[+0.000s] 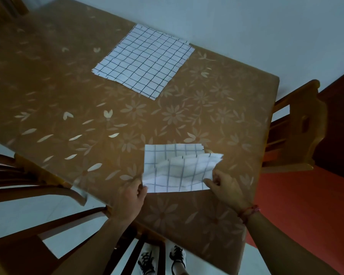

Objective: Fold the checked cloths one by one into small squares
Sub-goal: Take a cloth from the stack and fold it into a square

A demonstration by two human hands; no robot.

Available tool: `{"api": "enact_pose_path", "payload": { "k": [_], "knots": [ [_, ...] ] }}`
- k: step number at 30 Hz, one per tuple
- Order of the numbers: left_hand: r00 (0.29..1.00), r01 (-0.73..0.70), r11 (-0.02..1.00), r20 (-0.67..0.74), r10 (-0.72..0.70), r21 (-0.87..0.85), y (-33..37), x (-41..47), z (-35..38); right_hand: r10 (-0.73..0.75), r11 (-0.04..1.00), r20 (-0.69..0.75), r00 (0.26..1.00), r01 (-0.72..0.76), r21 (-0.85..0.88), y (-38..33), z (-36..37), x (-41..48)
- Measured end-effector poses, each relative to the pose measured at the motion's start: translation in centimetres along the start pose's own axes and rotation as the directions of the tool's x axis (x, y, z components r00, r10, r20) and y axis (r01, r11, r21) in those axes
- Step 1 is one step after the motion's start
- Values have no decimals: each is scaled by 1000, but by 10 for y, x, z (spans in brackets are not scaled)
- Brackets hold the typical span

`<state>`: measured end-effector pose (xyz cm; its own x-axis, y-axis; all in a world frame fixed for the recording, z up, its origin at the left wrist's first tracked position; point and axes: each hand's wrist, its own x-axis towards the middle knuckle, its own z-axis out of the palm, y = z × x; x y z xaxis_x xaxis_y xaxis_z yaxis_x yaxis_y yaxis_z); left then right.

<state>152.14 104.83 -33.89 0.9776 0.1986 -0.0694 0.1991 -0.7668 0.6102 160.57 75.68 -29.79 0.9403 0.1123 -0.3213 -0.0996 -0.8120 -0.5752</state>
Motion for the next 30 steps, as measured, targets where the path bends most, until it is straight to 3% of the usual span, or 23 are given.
{"api": "enact_pose_path", "payload": {
  "k": [8, 15, 22, 30],
  "knots": [
    [1000, 19, 1000, -3, -19, 0, -2, 12, 4, 63, 998, -19, 998, -62, 1, 3, 14, 25],
    [1000, -4, 989, -27, 8, 149, -6, 14, 7, 83, 996, -37, 996, -84, -22, 1, 19, 30],
    [982, -169, 957, -46, 185, 236, -12, 14, 8, 127, 992, -10, 992, -127, -26, -2, 18, 26],
    [964, -263, 922, 30, 265, 283, -17, 18, 8, 133, 989, -46, 990, -136, -62, -3, 16, 23]
  ]
}}
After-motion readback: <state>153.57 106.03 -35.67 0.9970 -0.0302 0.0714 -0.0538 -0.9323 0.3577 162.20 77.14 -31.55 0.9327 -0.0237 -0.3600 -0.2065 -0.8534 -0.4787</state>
